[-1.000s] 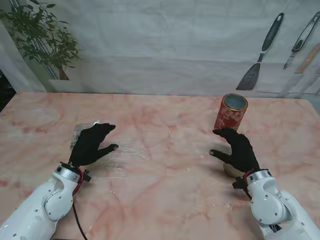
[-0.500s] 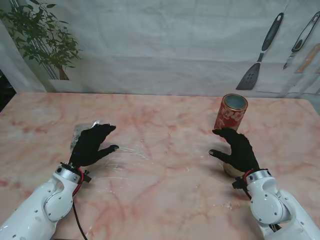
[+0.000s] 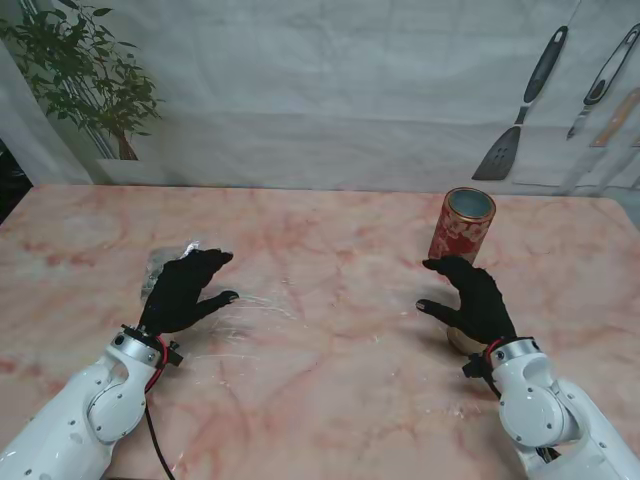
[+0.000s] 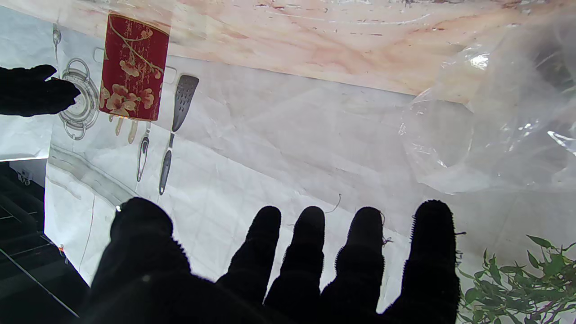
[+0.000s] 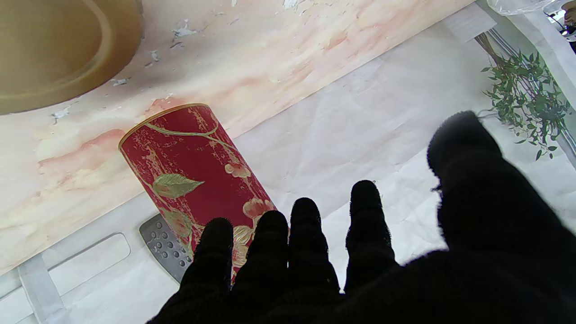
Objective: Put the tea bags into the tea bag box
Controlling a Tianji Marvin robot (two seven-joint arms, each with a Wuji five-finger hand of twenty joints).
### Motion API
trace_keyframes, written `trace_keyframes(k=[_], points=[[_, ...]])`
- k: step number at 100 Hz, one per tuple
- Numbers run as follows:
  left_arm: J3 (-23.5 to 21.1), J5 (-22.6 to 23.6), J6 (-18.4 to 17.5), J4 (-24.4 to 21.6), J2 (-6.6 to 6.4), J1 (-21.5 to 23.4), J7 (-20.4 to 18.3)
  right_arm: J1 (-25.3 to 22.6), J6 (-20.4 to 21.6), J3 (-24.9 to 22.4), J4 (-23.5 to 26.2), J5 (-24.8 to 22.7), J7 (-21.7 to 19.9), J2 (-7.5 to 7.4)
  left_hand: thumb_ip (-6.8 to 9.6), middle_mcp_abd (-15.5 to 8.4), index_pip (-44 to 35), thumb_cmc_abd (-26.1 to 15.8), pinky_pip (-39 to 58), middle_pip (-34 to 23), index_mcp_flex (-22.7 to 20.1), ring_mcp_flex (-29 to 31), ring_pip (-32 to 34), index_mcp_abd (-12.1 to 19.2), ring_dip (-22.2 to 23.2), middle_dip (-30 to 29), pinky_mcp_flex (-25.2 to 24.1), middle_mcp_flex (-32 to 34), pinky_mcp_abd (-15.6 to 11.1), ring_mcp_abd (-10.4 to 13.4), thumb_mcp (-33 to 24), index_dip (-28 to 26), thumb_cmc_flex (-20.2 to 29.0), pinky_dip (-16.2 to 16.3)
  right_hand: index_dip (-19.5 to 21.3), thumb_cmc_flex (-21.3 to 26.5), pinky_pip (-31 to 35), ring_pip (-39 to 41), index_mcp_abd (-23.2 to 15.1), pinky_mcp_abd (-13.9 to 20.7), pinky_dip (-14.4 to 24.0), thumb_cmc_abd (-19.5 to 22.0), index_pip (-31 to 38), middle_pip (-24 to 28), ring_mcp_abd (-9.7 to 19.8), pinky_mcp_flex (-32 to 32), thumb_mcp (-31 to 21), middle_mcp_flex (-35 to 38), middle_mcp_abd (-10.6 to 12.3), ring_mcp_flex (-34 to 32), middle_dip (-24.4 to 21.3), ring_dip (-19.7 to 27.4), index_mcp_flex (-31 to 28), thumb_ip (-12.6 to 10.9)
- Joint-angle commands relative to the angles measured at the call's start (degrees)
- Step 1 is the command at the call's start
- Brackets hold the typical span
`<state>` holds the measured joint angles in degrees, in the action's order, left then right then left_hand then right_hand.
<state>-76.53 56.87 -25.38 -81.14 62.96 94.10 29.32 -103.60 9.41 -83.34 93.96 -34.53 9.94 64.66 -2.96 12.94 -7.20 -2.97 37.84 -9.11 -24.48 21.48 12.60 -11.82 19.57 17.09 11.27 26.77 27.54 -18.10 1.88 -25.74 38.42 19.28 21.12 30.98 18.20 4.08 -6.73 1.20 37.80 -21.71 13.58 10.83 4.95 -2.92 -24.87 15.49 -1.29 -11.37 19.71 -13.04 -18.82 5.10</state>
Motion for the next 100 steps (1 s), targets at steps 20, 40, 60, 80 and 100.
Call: trace_keyframes(k=[20, 40, 60, 80, 100], points=[[0.43, 0.11, 0.02, -0.56, -0.08, -0.15, -0.48, -0.79, -1.51, -1.54, 0.74, 0.14, -1.36, -0.01, 1.03, -1.48, -0.09, -2.13, 0.32, -0.08, -1.04, 0.37, -1.22, 0.53, -0.35, -0.79, -0.20, 0.48, 0.94, 1.37, 0.30, -0.19, 0.87, 0.40, 0.51, 0.88, 1.22, 0.05, -2.53, -0.50, 0.50, 0.89, -0.68, -0.86, -0.78, 0.33, 0.41, 0.54, -0.89, -1.12, 0.52, -0.82, 2.36, -2.05], [0.50, 0.01, 0.25, -0.50, -0.08, -0.22, -0.67, 0.01, -2.03, -2.61, 0.60, -0.27, -0.93, 0.08, 1.02, -1.50, -0.08, -2.15, 0.32, -0.08, -1.00, 0.38, -1.21, 0.56, -0.35, -0.79, -0.19, 0.51, 0.92, 1.34, 0.31, -0.19, 0.89, 0.40, 0.61, 0.91, 2.73, 1.26, -3.35, -1.44, 1.18, 0.21, -0.91, -0.10, -3.44, 1.80, -0.53, 1.20, -1.61, -2.56, 1.32, -1.89, 3.15, -2.08], [0.58, 0.00, 0.16, -0.39, -0.10, -0.32, -0.75, 1.21, -3.07, -3.26, 0.55, -1.15, -0.08, 0.19, 1.02, -1.49, -0.06, -2.18, 0.33, -0.07, -0.94, 0.37, -1.22, 0.62, -0.35, -0.80, -0.20, 0.49, 0.98, 1.36, 0.32, -0.17, 0.87, 0.41, 0.86, 0.48, 4.79, 2.70, -4.00, -2.41, 1.75, -1.21, -1.08, 1.10, -5.03, 3.28, -3.02, 2.31, -2.11, -4.50, 2.61, -3.31, 3.86, -1.84], [0.52, -0.02, 0.19, -0.33, -0.09, -0.30, -0.68, 3.03, -3.83, -3.35, -0.18, -1.42, 1.28, 0.43, 1.02, -1.55, -0.07, -2.14, 0.31, -0.11, -0.98, 0.36, -1.23, 0.57, -0.35, -0.78, -0.23, 0.56, 0.93, 1.27, 0.32, -0.18, 0.89, 0.40, 0.98, -0.49, 7.39, 4.66, -4.98, -3.74, 1.83, -3.76, -1.47, 3.04, -6.39, 4.75, -7.86, 3.53, -2.64, -6.06, 4.08, -4.63, 4.61, -1.33], [0.51, -0.01, 0.19, -0.22, -0.09, -0.35, -0.68, 5.40, -5.21, -2.48, -1.58, -1.19, 3.59, 0.90, 1.02, -1.51, -0.08, -2.14, 0.34, -0.08, -1.03, 0.41, -1.22, 0.59, -0.35, -0.79, -0.17, 0.52, 0.91, 1.31, 0.31, -0.18, 0.93, 0.41, 1.19, -0.95, 10.61, 8.05, -6.05, -5.60, 1.78, -6.54, -1.73, 6.99, -7.87, 6.14, -12.36, 5.23, -3.43, -9.22, 6.55, -6.77, 5.62, -0.74]])
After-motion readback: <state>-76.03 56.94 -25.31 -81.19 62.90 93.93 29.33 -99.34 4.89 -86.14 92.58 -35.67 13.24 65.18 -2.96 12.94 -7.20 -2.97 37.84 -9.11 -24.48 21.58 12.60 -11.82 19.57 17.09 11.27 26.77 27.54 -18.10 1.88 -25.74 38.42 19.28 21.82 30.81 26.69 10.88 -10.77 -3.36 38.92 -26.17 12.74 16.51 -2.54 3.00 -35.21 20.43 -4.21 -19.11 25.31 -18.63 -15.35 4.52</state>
